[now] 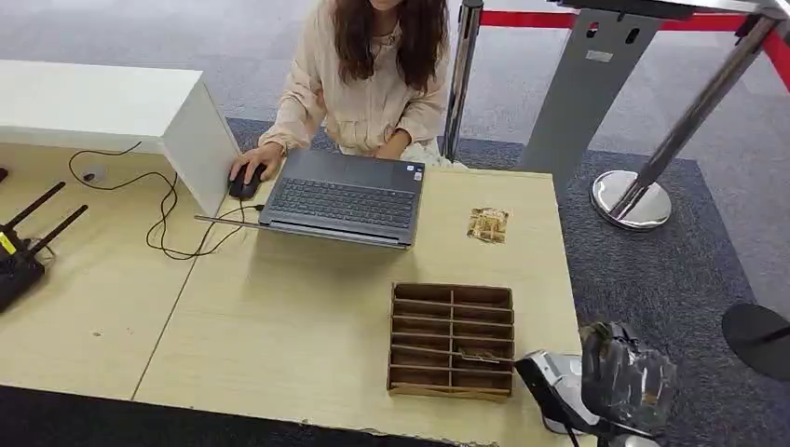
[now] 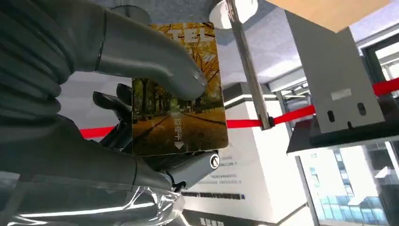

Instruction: Pass the card to the sensor for recognition and then transmit it.

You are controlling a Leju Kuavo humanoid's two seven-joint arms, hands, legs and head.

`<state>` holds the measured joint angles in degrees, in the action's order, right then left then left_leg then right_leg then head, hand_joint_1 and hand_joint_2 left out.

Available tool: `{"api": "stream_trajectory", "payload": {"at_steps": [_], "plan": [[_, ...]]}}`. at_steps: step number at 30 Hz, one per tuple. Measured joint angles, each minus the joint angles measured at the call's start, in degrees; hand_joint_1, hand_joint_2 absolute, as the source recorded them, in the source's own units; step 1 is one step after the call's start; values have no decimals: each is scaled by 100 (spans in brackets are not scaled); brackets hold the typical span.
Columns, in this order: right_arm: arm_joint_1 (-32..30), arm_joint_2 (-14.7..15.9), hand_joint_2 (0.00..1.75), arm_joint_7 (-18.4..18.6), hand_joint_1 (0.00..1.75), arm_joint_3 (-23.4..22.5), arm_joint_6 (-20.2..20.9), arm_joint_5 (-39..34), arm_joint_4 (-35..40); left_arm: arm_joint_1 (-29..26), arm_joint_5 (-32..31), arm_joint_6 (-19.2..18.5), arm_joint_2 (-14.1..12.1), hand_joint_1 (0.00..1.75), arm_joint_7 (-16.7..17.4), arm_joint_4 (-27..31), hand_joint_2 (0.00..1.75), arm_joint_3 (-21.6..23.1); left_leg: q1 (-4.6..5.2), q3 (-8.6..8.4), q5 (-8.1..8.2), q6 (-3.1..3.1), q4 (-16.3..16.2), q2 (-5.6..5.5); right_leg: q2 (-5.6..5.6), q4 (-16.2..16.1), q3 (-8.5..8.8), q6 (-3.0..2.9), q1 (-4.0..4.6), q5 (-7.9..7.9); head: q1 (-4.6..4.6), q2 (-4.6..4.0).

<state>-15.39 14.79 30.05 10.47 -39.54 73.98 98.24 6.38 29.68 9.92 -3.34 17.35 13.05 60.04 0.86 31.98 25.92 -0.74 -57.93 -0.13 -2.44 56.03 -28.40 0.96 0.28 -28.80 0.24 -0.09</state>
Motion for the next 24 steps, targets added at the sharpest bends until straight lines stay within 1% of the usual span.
{"api": "stream_trajectory", "payload": {"at_steps": [6, 9, 19, 24], "plan": [[-31, -302, 175, -308, 175, -308, 0, -315, -361, 0, 9, 15, 9, 0, 24, 0, 0, 0, -1, 0, 0, 0, 0, 0, 0, 0, 1, 0, 1, 0, 0, 0], [-22, -439, 175, -503, 175, -391, 0, -599, -575, -1, 17, 26, 22, 0, 26, 0, 0, 0, -1, 0, 0, 0, 1, 0, 0, 0, 1, 0, 1, 0, 0, 0], [58, -778, 175, -701, 175, -430, -2, -843, -1137, 1, 35, 48, 33, 0, 26, 0, 0, -2, -1, -1, 0, 0, 1, 0, 0, 0, 2, 0, 1, 0, 0, 0], [126, -874, 175, -752, 175, -441, -24, -868, -1279, 1, 48, 55, 33, 0, 15, 0, 0, -2, -1, -5, 0, 0, 1, 1, 0, 0, 5, 0, 1, 0, 0, 0]]}}
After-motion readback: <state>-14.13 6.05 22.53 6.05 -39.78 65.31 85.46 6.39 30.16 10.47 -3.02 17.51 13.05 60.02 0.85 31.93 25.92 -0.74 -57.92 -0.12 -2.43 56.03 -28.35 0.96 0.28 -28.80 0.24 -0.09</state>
